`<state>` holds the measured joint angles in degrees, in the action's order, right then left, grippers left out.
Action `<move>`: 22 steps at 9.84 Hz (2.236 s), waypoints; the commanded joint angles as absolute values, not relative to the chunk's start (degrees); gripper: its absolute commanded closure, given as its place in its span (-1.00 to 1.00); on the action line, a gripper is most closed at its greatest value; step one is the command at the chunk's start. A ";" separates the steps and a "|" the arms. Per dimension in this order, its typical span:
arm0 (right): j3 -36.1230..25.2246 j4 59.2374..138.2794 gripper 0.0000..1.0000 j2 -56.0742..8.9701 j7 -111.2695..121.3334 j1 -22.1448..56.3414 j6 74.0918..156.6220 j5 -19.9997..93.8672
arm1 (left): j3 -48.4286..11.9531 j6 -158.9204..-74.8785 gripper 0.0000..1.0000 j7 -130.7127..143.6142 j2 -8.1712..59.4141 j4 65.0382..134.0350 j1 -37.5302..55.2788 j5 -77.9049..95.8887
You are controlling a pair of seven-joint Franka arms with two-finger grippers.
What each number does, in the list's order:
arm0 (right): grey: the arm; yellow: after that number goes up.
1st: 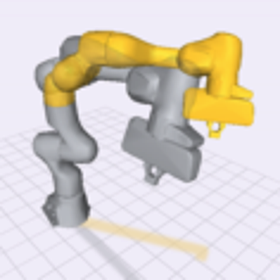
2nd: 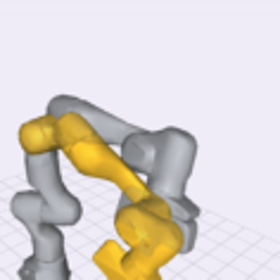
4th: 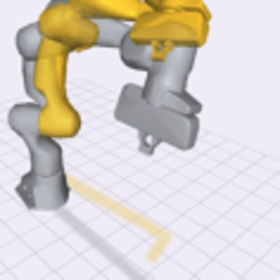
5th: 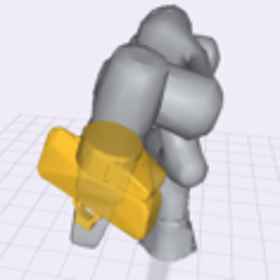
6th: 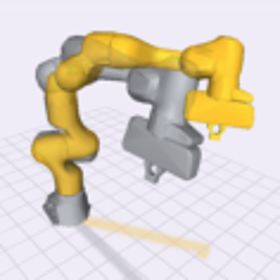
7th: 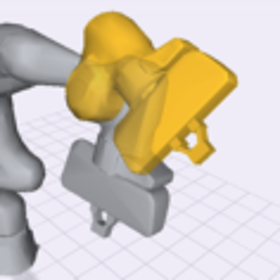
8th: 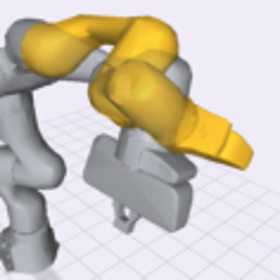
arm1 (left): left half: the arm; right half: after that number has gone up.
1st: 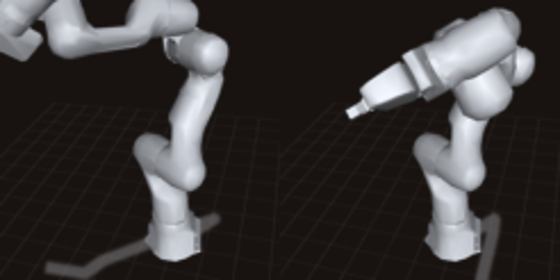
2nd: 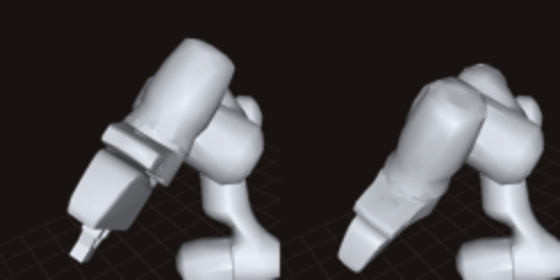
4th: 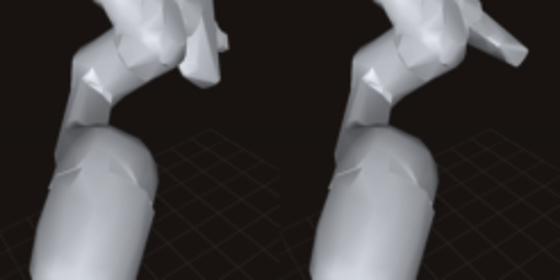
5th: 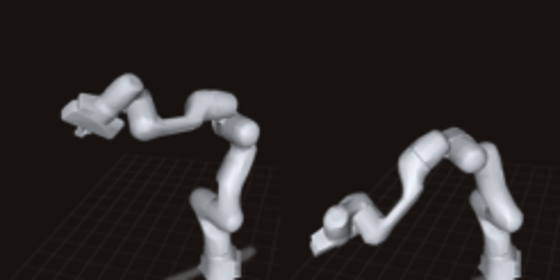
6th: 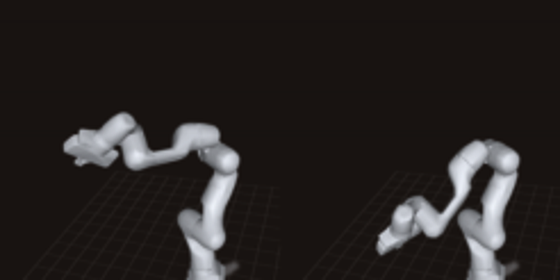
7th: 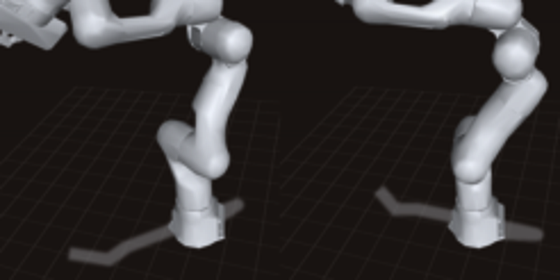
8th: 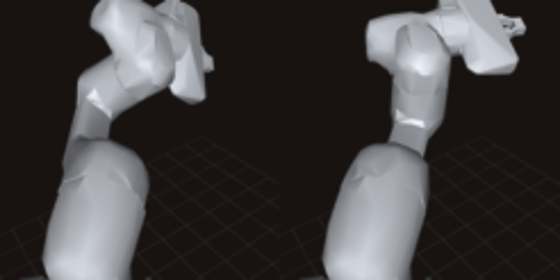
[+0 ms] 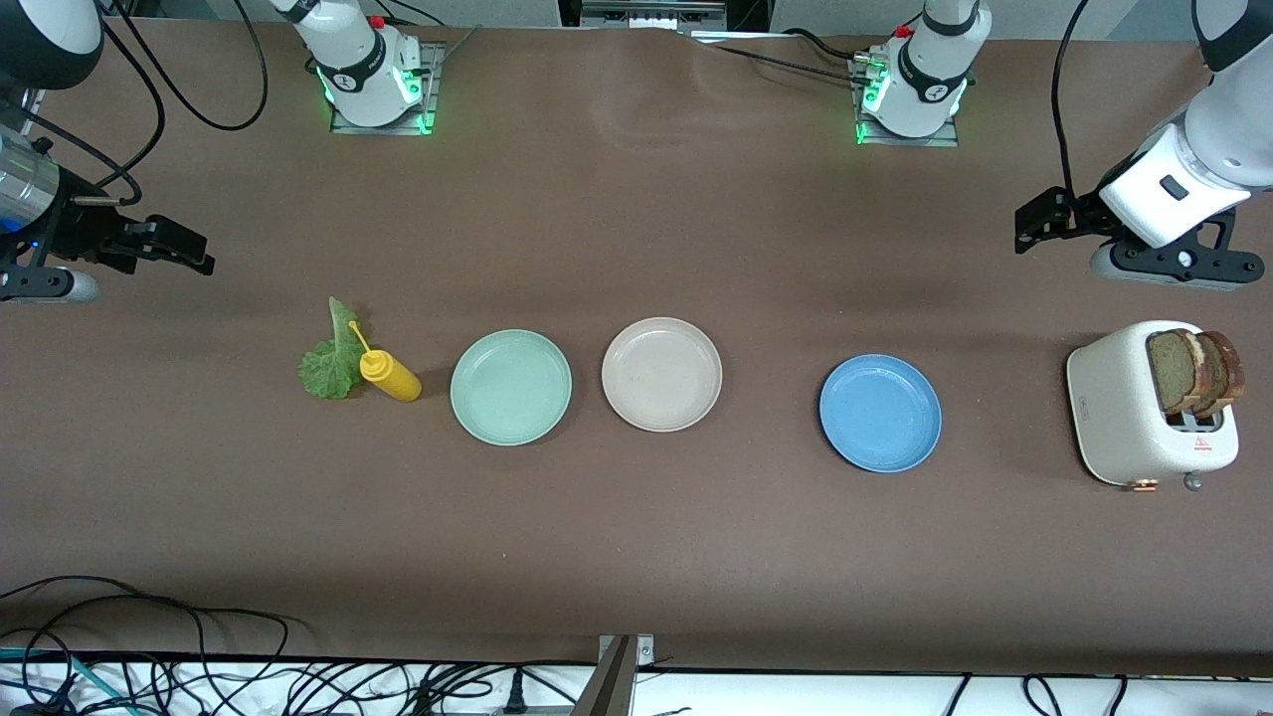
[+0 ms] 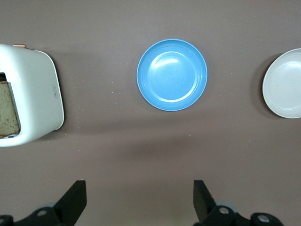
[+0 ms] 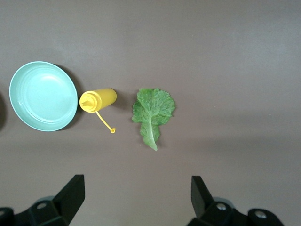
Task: Make sandwich on beige plate with both arms
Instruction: 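Move the right gripper to the lettuce while the left gripper reaches the toaster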
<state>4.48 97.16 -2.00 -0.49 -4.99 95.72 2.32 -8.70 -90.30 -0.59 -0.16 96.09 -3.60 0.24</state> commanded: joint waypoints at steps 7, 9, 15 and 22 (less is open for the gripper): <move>4.75 97.91 -1.00 -2.11 -1.41 -4.83 96.50 3.34 | -8.61 -90.09 -1.00 -0.53 -0.26 96.06 -3.43 -0.88; 4.66 97.91 -1.00 -2.72 -1.06 -4.83 96.68 3.43 | -8.61 -90.00 -1.00 -0.53 -0.26 95.98 -3.34 -0.79; 4.75 98.26 -1.00 -3.52 -0.97 -4.57 95.63 3.43 | -8.61 -90.09 -1.00 -0.53 -0.18 96.06 -3.34 -0.79; 4.75 101.41 -1.00 -4.74 -0.97 -4.57 94.48 3.43 | -8.35 -90.09 -1.00 -0.53 0.18 95.98 -3.52 -0.70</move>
<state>4.71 99.66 -4.99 -0.55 -4.49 94.83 2.49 -8.41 -90.30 -0.59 0.19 96.09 -3.63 0.24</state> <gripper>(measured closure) 0.000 0.000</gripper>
